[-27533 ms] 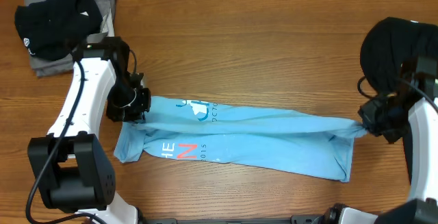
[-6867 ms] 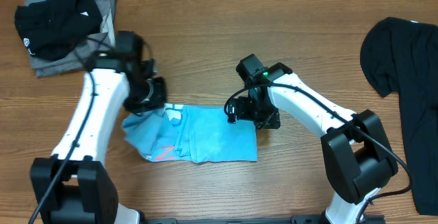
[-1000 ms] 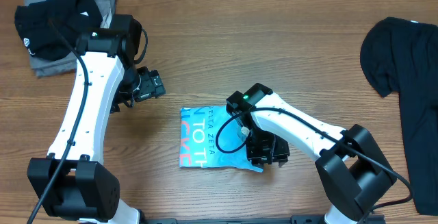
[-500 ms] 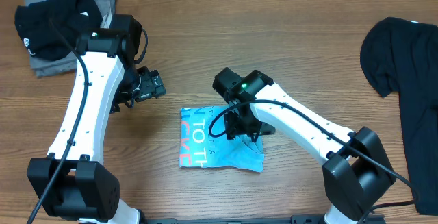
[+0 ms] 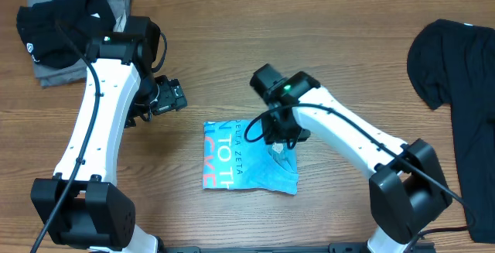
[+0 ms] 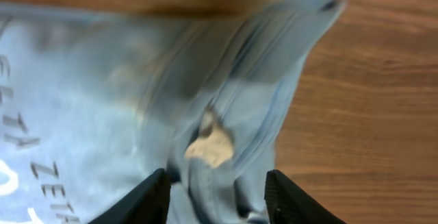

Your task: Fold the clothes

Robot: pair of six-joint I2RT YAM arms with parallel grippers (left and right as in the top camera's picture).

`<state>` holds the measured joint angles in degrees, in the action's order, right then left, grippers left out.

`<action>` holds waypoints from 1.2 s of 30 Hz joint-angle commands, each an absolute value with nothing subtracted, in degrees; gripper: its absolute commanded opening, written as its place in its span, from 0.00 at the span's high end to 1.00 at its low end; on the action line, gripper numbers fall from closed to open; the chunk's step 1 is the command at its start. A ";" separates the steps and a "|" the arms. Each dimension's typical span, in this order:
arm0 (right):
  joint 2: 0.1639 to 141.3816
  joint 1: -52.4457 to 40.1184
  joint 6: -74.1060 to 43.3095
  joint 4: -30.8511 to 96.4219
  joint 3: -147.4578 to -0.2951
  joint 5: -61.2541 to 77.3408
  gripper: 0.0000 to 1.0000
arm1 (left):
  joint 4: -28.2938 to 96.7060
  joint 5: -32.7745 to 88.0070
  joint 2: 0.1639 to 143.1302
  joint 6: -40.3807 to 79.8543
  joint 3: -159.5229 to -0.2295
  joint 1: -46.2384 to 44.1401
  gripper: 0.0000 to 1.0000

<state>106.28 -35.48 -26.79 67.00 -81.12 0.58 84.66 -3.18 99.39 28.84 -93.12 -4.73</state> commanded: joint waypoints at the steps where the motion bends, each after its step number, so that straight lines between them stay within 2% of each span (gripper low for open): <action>1: 106.59 -32.71 -26.50 65.25 -79.61 3.77 0.52 | 84.79 -2.98 98.78 29.54 -93.01 -4.56 0.00; 14: 106.59 -32.16 -27.14 56.55 -72.69 8.73 0.52 | 84.38 -2.96 98.78 29.54 -93.01 -4.56 0.00; 36: 106.65 -32.23 -28.08 51.68 -69.54 9.10 0.56 | 84.40 -2.96 98.78 28.69 -93.01 -4.56 0.00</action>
<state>106.39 -31.97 -27.44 52.66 -71.53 8.78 84.42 -3.20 99.39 28.80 -93.12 -4.73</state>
